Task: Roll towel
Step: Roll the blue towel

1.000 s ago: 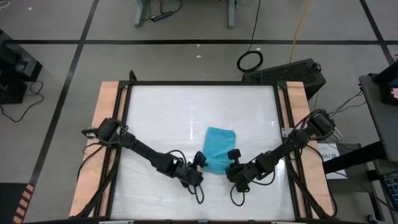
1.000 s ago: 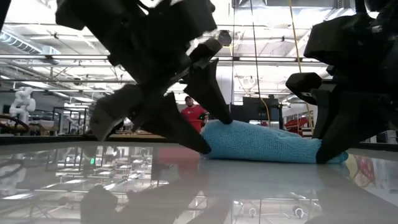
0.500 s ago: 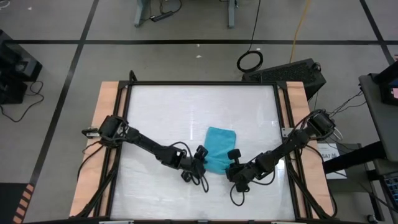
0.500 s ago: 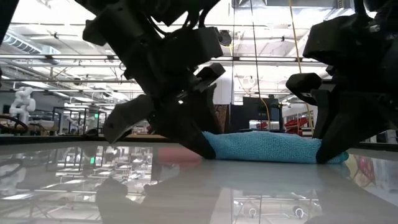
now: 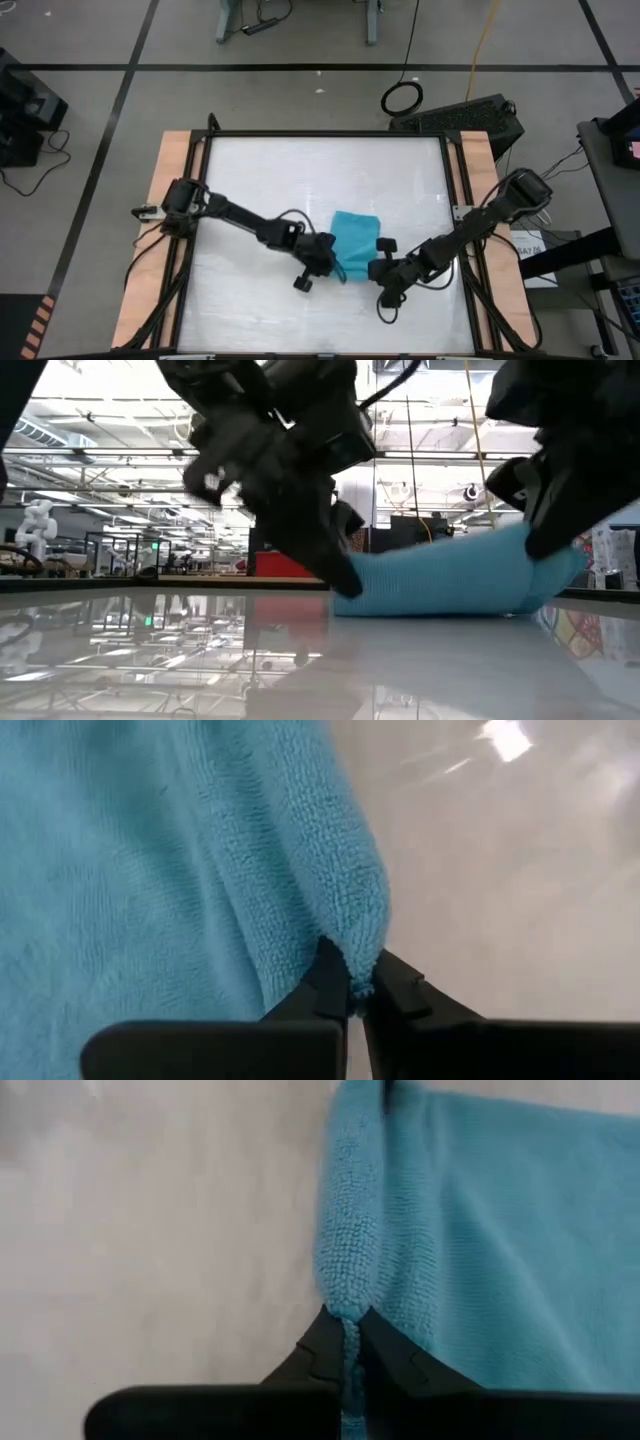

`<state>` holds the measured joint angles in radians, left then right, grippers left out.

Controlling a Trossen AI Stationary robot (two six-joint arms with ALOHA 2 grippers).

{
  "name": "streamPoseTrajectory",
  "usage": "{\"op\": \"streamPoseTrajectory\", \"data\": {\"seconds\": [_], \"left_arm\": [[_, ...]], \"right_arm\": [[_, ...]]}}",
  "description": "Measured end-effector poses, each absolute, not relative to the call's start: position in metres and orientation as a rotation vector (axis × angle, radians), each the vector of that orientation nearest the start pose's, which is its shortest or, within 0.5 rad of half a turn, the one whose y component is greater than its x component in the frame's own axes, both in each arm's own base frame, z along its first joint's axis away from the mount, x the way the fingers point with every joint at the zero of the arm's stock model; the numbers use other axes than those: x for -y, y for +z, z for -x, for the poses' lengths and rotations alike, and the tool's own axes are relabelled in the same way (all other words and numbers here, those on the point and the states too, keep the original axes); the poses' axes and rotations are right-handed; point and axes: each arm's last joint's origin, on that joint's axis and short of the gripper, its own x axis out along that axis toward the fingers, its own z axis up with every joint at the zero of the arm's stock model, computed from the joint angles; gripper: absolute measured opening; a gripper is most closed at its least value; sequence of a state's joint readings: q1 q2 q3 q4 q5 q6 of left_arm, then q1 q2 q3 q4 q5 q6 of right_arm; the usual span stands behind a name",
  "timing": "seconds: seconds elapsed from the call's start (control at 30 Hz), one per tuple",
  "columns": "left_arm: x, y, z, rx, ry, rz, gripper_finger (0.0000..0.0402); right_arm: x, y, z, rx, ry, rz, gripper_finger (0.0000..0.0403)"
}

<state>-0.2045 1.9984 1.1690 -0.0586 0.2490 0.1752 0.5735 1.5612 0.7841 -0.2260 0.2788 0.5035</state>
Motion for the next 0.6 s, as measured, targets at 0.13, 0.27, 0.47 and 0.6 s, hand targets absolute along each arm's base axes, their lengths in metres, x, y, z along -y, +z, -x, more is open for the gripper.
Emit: {"op": "streamPoseTrajectory", "data": {"seconds": [0.13,0.27,0.47,0.6], "left_arm": [[0.074,0.137,-0.397,-0.862,-0.575,0.106,0.0014],[0.061,0.142,-0.401,-0.873,-0.592,0.301,0.0014],[0.051,0.138,-0.402,-0.929,-0.525,0.439,0.0014],[0.049,0.124,-0.403,-0.986,-0.484,0.498,0.0014]], "right_arm": [[-0.145,0.169,-0.244,-0.950,0.039,-0.228,0.0004],[-0.140,0.167,-0.247,-0.999,0.036,-0.332,0.0004],[-0.130,0.155,-0.244,-1.042,-0.051,-0.380,0.0004],[-0.120,0.144,-0.240,-1.071,-0.085,-0.421,0.0004]]}}
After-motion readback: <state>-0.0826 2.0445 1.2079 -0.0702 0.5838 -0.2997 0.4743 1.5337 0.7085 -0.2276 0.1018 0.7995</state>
